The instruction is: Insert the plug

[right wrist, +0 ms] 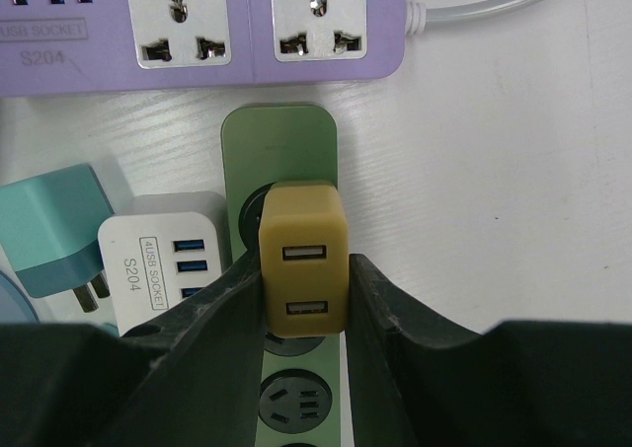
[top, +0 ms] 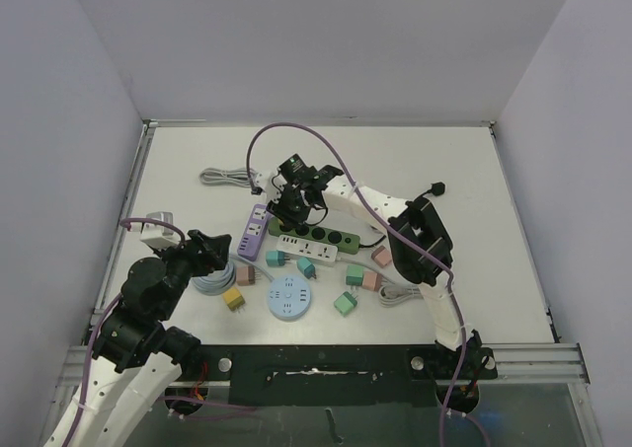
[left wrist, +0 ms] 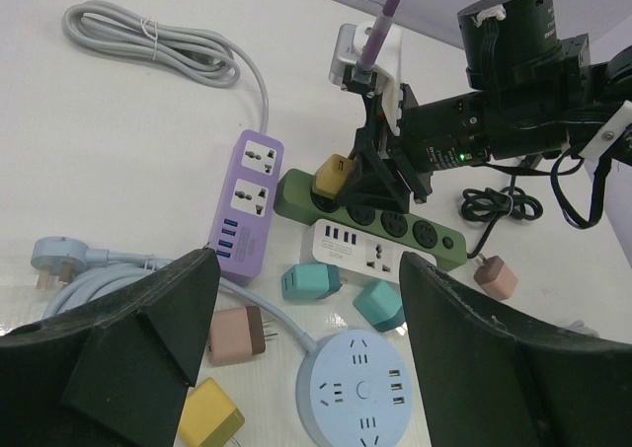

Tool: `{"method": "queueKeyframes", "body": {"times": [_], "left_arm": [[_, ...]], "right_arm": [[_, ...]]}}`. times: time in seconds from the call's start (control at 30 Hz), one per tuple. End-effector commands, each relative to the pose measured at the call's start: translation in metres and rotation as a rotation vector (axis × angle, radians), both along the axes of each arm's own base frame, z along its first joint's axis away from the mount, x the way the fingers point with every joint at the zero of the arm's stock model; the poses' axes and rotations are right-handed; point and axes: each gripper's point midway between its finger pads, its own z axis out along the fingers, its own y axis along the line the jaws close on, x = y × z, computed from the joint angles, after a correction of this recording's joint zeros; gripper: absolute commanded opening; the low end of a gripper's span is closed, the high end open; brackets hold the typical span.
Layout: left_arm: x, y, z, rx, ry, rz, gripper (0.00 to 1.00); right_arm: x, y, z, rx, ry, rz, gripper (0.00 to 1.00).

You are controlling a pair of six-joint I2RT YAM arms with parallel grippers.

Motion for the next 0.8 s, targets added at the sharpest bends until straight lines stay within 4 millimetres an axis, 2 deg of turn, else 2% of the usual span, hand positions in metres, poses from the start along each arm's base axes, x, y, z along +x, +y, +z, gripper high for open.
{"method": "queueKeyframes", "body": {"times": [0.0,0.1,0.3,0.37,0.5,0.57,0.7,0.77], "left_arm": [[0.002,0.001,0.011,-0.026,-0.033,0.013,0.72],[0.003,0.002,0.011,-0.025,-0.031,0.016,0.72],[0.004,0.002,0.01,-0.024,-0.03,0.014,0.72],[0.004,0.002,0.01,-0.024,-0.03,0.016,0.72],[0.004,0.003,0.009,-0.022,-0.028,0.022,0.72],[0.005,0.003,0.009,-0.02,-0.025,0.023,0.72],[0.005,0.003,0.008,-0.016,-0.02,0.025,0.72],[0.005,0.004,0.008,-0.016,-0.02,0.025,0.72]], "right_arm": [[-0.008,-0.087,-0.122,-0.397,0.078,-0.044,0.0],[-0.01,-0.092,-0.126,-0.417,0.089,-0.043,0.0],[-0.009,-0.087,-0.125,-0.407,0.102,-0.073,0.0],[-0.006,-0.074,-0.114,-0.375,0.105,-0.082,0.0],[0.002,-0.047,-0.079,-0.296,0.094,-0.084,0.02],[0.003,-0.034,-0.049,-0.202,0.086,-0.089,0.13],[0.009,-0.02,0.004,-0.082,0.027,-0.099,0.44],[0.011,-0.013,0.025,-0.032,0.007,-0.102,0.52]]}}
